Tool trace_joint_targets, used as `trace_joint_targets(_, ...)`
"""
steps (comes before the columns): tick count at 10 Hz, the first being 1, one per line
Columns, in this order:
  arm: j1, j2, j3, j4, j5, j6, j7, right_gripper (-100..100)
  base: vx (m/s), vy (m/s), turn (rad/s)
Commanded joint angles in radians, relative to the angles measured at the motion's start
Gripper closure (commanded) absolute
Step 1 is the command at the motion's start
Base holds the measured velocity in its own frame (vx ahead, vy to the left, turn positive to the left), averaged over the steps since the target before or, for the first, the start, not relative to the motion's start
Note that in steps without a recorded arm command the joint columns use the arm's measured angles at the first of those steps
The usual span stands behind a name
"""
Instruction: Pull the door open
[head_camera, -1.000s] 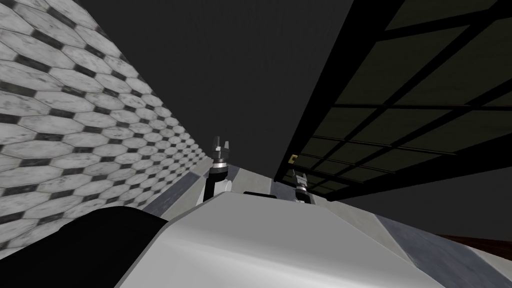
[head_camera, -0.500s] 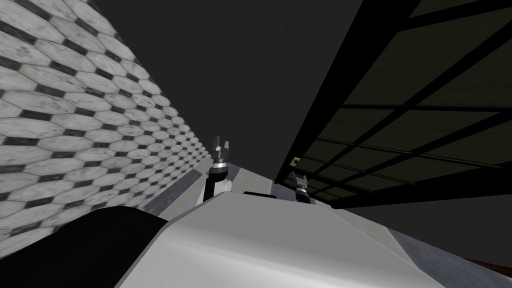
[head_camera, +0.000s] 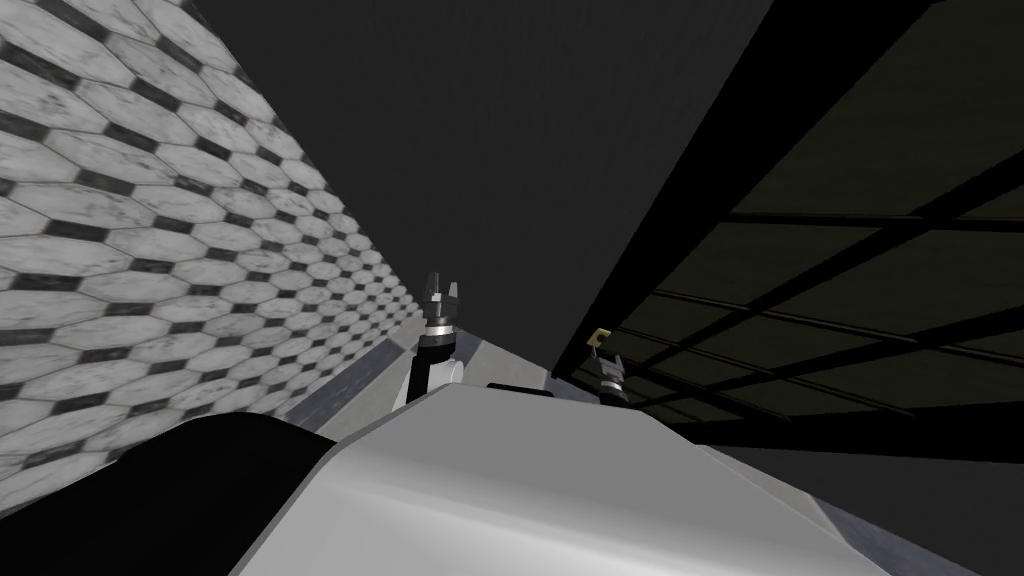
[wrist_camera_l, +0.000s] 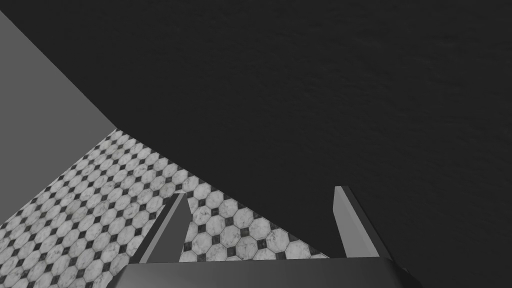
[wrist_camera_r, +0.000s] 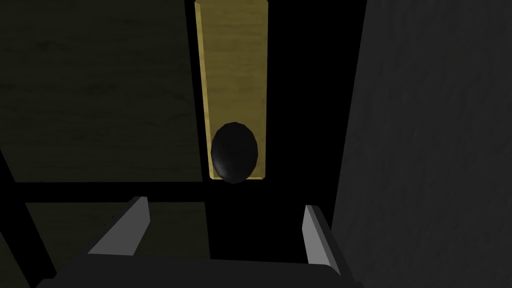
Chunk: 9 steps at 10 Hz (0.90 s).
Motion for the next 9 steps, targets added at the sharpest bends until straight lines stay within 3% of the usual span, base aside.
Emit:
trace_joint_targets(1,0.003,-0.017,-0.01,0.014,-0.005,-0.01,-0.019,-100,0.217,0.013,0.072)
trace_joint_targets(4,0.008,-0.048,-0.026,0.041,-0.014,-0.028,-0.05,-100,0.184,-0.029,0.077)
trace_joint_targets(5,0.013,-0.038,-0.018,0.04,-0.01,-0.031,-0.044,-100,0.046,0.01,-0.018)
trace_joint_targets(6,0.013,-0.038,-0.018,0.04,-0.01,-0.031,-0.044,100,-0.025,0.009,0.012)
trace_joint_targets(9,0.013,-0.038,-0.018,0.04,-0.01,-0.031,-0.044,100,-0.011,-0.005,0.001)
